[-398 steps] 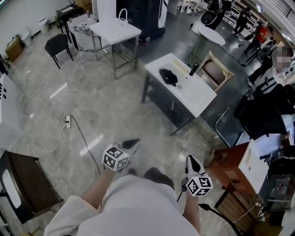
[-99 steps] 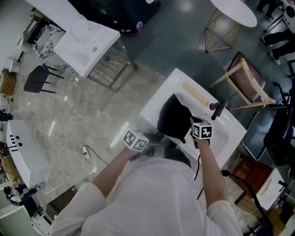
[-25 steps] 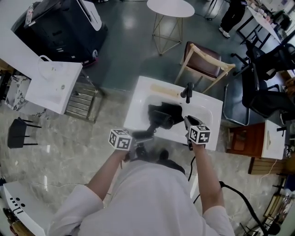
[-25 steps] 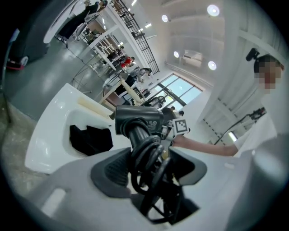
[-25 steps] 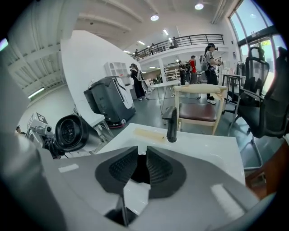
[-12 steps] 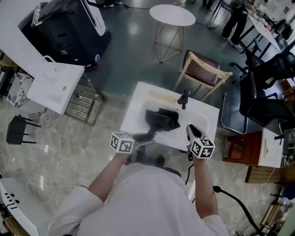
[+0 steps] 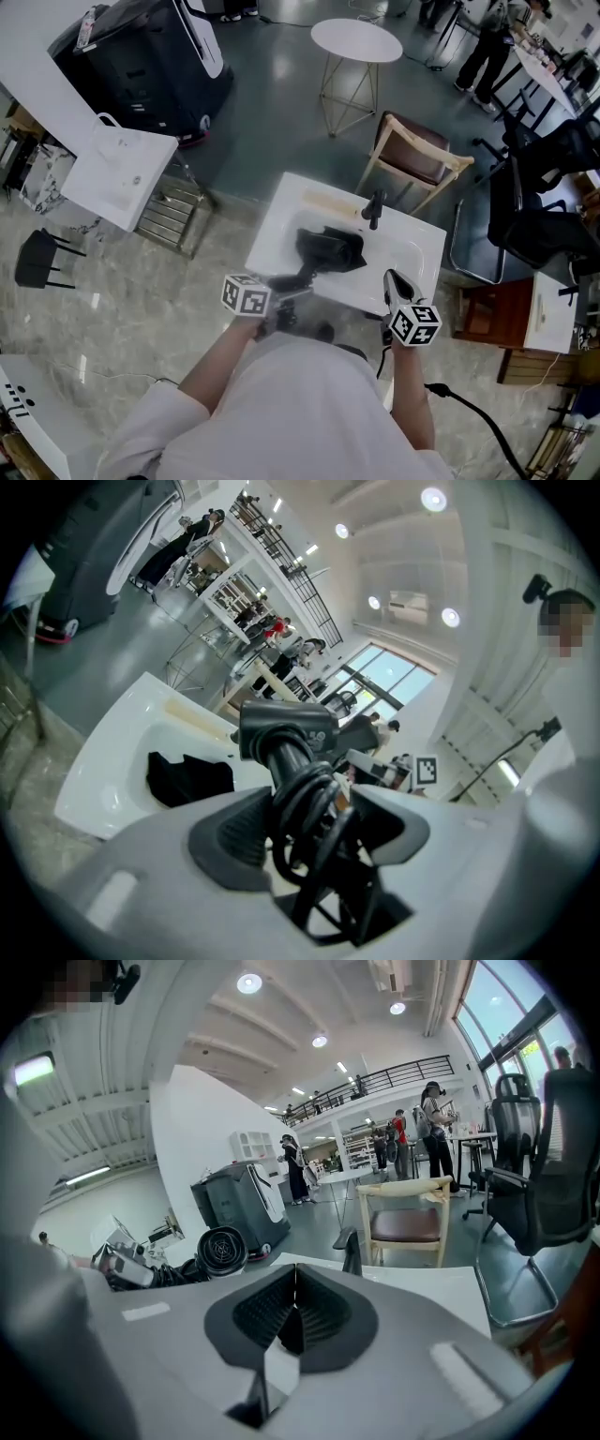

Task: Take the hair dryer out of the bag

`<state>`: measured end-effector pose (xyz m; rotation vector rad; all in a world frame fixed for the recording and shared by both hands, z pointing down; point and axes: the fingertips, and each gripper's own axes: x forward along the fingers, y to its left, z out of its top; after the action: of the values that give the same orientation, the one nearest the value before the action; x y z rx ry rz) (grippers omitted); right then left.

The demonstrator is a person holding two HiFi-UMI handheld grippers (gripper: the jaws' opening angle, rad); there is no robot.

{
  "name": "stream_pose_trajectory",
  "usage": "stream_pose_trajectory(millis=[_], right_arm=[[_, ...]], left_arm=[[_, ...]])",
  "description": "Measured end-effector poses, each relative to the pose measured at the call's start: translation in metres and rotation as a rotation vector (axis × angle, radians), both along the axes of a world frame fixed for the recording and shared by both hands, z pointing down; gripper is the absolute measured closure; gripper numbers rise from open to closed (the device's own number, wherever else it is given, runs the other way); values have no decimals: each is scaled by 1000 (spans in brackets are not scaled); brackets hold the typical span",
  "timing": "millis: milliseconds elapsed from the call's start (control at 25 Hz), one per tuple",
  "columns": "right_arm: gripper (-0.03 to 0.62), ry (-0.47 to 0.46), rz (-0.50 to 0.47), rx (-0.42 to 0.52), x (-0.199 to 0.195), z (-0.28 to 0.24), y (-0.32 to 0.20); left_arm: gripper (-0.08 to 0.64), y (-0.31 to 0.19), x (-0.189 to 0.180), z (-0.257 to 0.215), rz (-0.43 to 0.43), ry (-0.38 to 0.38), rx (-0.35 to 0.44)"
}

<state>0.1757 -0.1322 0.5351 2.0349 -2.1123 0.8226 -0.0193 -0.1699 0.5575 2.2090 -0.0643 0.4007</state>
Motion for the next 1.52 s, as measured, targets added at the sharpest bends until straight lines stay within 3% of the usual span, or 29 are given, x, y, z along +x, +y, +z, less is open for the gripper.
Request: stream_pose_trajectory(millis=[1520], right_arm=[[588, -12, 12, 55, 0, -13, 18]], left_arm=[[301, -10, 7, -12, -64, 32, 6]])
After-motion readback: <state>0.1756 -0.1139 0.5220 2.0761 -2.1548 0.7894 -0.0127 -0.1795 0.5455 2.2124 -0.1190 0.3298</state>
